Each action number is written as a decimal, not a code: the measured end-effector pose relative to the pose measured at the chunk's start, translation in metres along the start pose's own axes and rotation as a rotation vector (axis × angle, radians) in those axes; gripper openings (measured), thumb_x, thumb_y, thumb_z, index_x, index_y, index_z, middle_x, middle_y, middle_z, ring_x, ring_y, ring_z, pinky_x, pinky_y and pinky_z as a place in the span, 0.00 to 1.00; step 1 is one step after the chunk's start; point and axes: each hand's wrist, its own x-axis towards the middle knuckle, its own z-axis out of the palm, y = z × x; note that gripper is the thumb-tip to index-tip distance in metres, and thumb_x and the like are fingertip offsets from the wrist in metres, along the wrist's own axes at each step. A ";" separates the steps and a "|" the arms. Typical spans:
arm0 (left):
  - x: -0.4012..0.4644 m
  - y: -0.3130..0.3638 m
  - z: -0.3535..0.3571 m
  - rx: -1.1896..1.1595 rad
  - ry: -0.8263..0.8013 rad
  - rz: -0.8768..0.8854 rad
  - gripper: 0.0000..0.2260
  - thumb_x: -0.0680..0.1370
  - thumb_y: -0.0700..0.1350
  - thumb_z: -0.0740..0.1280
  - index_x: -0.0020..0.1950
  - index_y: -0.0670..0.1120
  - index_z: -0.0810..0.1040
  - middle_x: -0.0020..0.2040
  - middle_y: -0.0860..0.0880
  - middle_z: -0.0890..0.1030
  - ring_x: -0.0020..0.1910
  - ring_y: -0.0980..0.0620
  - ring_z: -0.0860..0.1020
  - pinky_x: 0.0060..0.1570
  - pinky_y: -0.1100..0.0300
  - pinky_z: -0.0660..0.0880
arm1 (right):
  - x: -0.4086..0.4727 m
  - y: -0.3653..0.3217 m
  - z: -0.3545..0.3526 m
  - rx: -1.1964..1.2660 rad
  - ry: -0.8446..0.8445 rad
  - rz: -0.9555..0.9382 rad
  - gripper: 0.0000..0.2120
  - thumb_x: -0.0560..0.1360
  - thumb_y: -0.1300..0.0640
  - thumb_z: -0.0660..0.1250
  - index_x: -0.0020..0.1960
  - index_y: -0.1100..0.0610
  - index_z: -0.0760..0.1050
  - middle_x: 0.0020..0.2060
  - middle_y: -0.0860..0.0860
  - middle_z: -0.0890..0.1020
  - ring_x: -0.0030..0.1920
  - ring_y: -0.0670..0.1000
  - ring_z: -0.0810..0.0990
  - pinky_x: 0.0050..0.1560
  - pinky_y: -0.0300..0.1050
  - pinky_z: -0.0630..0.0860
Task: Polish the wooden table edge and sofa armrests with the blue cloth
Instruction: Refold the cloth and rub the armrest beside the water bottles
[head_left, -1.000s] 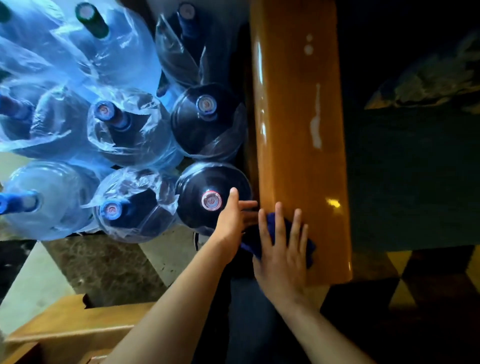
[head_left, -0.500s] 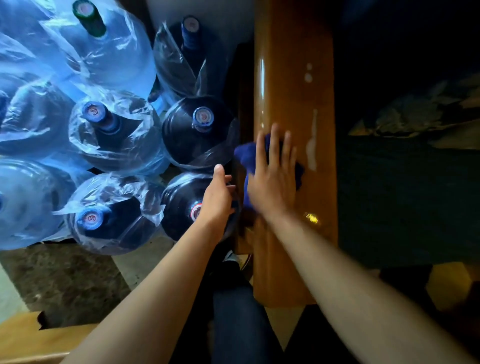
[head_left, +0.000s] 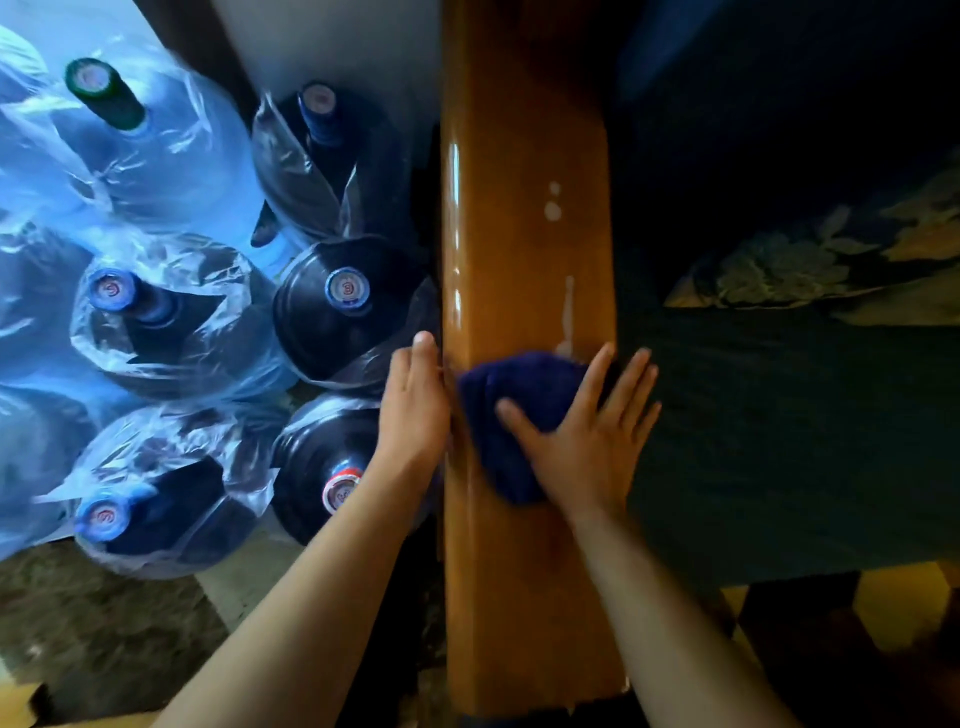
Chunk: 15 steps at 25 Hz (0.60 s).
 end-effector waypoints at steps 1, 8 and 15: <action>0.007 0.006 0.006 0.003 0.056 0.027 0.27 0.71 0.72 0.51 0.51 0.53 0.75 0.51 0.44 0.83 0.53 0.42 0.81 0.61 0.35 0.74 | 0.041 -0.002 -0.005 0.075 0.003 0.012 0.63 0.63 0.13 0.51 0.83 0.53 0.41 0.83 0.63 0.48 0.82 0.66 0.50 0.78 0.68 0.55; 0.031 0.020 0.048 0.082 0.351 0.086 0.23 0.83 0.62 0.50 0.53 0.47 0.76 0.53 0.43 0.79 0.54 0.43 0.78 0.60 0.40 0.73 | 0.227 -0.028 -0.034 0.683 -0.251 -0.045 0.59 0.66 0.28 0.73 0.83 0.53 0.47 0.77 0.56 0.69 0.73 0.59 0.72 0.68 0.49 0.69; 0.032 0.016 0.056 0.088 0.444 0.112 0.24 0.84 0.61 0.50 0.49 0.46 0.77 0.51 0.42 0.78 0.52 0.43 0.77 0.58 0.41 0.72 | 0.077 0.030 -0.014 0.000 -0.051 -0.684 0.40 0.83 0.32 0.46 0.84 0.57 0.45 0.83 0.58 0.43 0.83 0.60 0.42 0.80 0.60 0.45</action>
